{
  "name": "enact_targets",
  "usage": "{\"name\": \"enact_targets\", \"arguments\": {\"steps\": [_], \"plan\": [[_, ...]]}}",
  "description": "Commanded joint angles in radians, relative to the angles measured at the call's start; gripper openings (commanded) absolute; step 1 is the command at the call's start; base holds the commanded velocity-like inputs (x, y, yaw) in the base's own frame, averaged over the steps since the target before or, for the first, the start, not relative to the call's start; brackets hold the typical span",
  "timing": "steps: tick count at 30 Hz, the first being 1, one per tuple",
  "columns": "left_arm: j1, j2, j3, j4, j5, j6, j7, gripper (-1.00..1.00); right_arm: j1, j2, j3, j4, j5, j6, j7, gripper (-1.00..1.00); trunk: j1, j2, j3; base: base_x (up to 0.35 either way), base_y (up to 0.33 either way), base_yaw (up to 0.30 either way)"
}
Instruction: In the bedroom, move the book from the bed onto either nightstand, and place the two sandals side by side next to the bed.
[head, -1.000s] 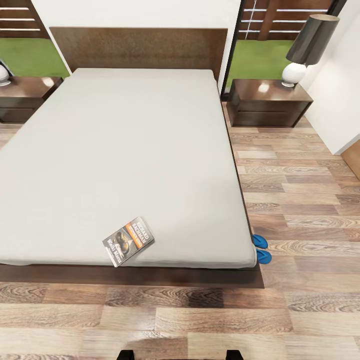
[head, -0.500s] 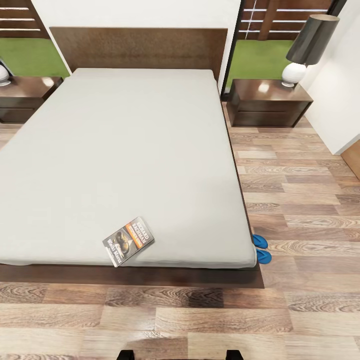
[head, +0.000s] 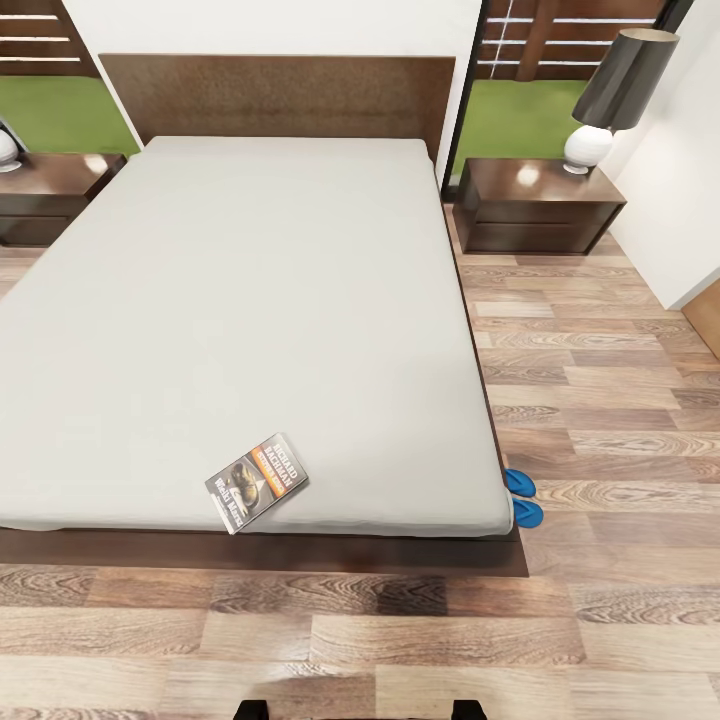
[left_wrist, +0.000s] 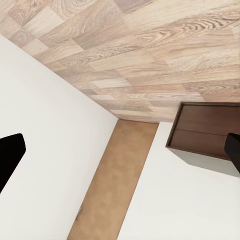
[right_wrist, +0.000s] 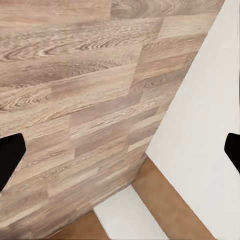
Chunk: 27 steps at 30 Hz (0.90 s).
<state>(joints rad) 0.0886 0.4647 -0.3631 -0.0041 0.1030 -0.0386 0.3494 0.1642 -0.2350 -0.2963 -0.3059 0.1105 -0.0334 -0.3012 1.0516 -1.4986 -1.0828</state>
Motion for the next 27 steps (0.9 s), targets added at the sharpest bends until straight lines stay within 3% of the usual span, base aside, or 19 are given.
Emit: {"name": "enact_targets", "arguments": {"steps": [1, 16, 21, 25, 27], "plan": [[0.001, 0.000, -0.008, 0.000, 0.011, -0.004, 0.002, 1.00, -0.012, 0.001, -0.010, -0.005, 0.011, -0.002, -0.002, 1.00, 0.000, 0.000, 0.000, 0.000, 0.000, 0.000], [0.013, -0.001, -0.008, 0.000, 0.011, 0.000, -0.018, 1.00, -0.192, 0.003, -0.022, -0.020, -0.015, -0.005, -0.001, 1.00, 0.000, 0.000, 0.000, 0.000, 0.000, 0.000], [0.023, -0.001, -0.007, -0.001, 0.013, -0.005, -0.089, 1.00, -0.248, 0.003, -0.022, -0.020, -0.055, -0.006, 0.011, 1.00, 0.000, 0.000, 0.000, 0.000, 0.000, 0.000], [0.028, -0.002, -0.005, -0.001, 0.019, -0.019, -0.190, 1.00, -0.286, -0.003, -0.024, -0.020, -0.078, -0.006, 0.085, 1.00, 0.000, 0.000, 0.000, 0.000, 0.000, 0.000], [0.028, -0.002, -0.004, -0.001, 0.020, -0.027, -0.210, 1.00, -0.294, -0.005, -0.025, -0.020, -0.083, -0.006, 0.111, 1.00, 0.000, 0.000, 0.000, 0.000, 0.000, 0.000]]}}
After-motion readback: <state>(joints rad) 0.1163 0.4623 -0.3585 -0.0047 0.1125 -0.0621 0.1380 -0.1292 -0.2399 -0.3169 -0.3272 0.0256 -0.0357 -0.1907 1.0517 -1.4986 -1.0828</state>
